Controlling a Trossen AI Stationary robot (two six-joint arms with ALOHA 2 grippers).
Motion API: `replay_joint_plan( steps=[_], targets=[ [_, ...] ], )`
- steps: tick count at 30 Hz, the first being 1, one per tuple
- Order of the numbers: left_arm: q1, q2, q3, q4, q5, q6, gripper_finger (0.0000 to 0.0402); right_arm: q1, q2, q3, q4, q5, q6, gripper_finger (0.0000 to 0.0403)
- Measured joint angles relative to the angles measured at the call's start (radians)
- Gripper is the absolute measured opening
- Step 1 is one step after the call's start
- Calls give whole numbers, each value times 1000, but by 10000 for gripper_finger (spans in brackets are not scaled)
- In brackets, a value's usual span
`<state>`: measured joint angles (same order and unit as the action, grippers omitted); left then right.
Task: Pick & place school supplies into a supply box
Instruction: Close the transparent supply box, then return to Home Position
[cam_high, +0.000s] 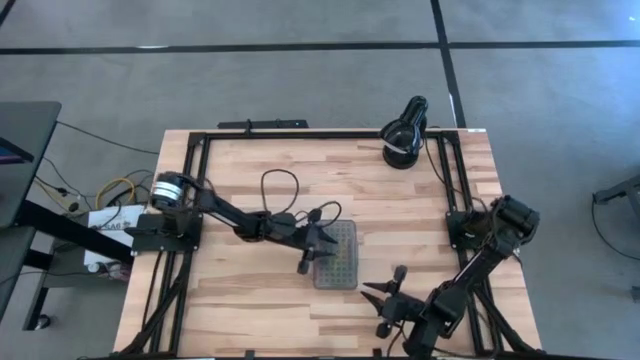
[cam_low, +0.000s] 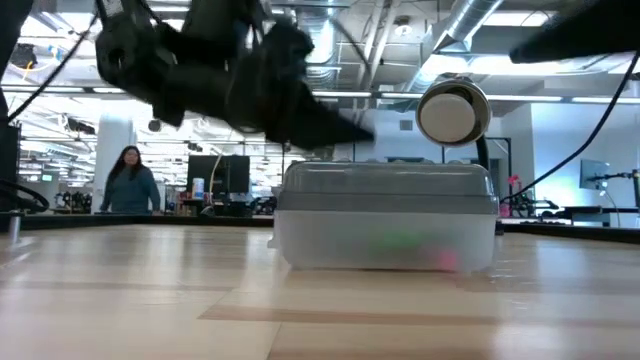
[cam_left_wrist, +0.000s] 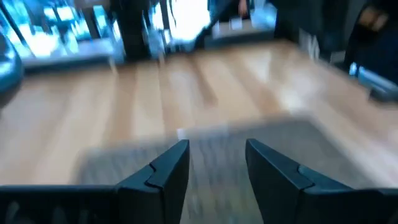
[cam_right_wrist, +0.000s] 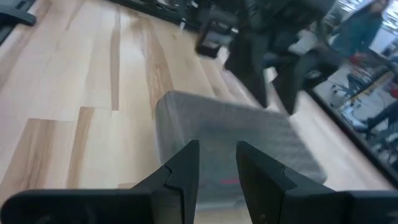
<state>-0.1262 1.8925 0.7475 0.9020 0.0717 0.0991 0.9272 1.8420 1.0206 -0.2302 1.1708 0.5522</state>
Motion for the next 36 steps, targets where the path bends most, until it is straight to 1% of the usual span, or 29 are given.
replay_joint_plan(
  steps=[6, 10, 12, 16, 20, 21, 23, 25, 28, 31, 36],
  targets=[
    [-29, -175, 4, -30, -37, 110, 153, -35, -164, 0, -25, -81, -265, 102],
    [-54, -274, 5, -28, -37, 196, 153, -65, -288, -25, -70, -131, -401, 102],
    [-68, -310, 5, -20, -32, 222, 153, -80, -352, -55, -92, -151, -443, 102],
    [-90, -375, 6, -13, -55, 247, 153, -99, -490, -130, -100, -152, -503, 102],
    [-98, -394, 6, -17, -67, 309, 153, -113, -620, -193, -62, -145, -552, 102],
    [-98, -394, 6, -22, -85, 322, 153, -117, -649, -199, -64, -144, -555, 102],
    [-99, -394, 6, -44, -145, 327, 153, -118, -702, -212, -65, -143, -568, 102],
    [-98, -394, 6, -69, -234, 312, 153, -117, -748, -229, -76, -143, -603, 102],
    [-98, -394, 6, -107, -389, 241, 153, -116, -813, -258, -76, -143, -651, 102],
    [-98, -394, 7, -117, -543, 175, 153, -116, -886, -279, -101, -148, -665, 102],
    [-96, -394, 7, -127, -765, 83, 153, -116, -1025, -356, -106, -151, -710, 102]
  ],
)
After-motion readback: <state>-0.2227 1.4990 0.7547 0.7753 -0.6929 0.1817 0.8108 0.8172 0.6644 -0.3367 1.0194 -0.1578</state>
